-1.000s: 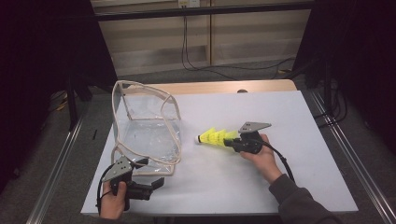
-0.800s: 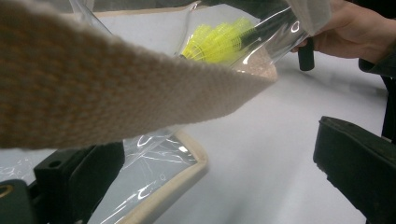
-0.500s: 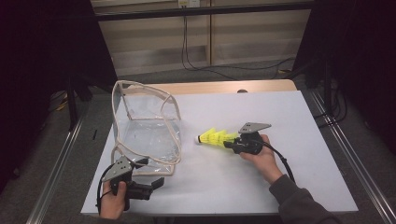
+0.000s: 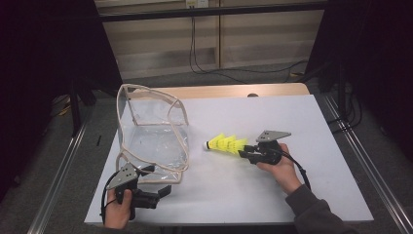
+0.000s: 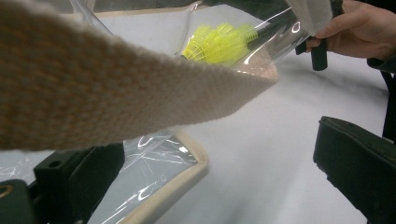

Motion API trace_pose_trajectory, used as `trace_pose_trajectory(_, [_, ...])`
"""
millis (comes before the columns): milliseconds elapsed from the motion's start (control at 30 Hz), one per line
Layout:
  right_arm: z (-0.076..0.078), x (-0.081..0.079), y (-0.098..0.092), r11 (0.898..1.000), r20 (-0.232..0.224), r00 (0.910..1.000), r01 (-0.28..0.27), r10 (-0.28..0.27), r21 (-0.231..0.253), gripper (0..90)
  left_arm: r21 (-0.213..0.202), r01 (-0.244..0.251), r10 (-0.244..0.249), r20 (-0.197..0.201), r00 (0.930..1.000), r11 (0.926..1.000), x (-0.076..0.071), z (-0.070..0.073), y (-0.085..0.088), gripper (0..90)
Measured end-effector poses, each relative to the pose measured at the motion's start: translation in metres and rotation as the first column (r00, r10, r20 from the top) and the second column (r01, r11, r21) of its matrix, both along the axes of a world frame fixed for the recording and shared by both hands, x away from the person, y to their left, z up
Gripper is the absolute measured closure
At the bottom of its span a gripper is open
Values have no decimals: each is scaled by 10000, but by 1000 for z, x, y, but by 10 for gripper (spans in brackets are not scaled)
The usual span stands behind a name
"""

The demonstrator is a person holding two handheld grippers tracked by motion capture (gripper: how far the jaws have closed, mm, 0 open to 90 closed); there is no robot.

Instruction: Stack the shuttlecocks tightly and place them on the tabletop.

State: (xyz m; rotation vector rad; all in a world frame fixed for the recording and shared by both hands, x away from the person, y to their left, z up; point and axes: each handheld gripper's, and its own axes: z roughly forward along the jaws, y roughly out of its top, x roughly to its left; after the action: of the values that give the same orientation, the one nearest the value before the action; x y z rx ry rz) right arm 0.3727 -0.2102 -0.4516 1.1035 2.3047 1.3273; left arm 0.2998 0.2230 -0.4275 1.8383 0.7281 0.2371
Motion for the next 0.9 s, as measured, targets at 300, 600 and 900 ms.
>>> trace_pose_trajectory(300, [-1, -4, 1, 9989, -142, 9991, -402, 405, 224, 896, -11, -24, 24, 3, 10000, 10000, 0, 0, 0, 20])
trace_pose_trajectory(600, [0, -1, 5, 9987, -31, 9994, -356, 358, 367, 900, 4, -27, 27, 17, 10000, 10000, 0, 0, 0, 20])
trace_pose_trajectory(900, [0, 0, 10, 9986, 52, 9993, -360, 359, 383, 900, 14, -12, 12, 19, 10000, 10000, 0, 0, 0, 20])
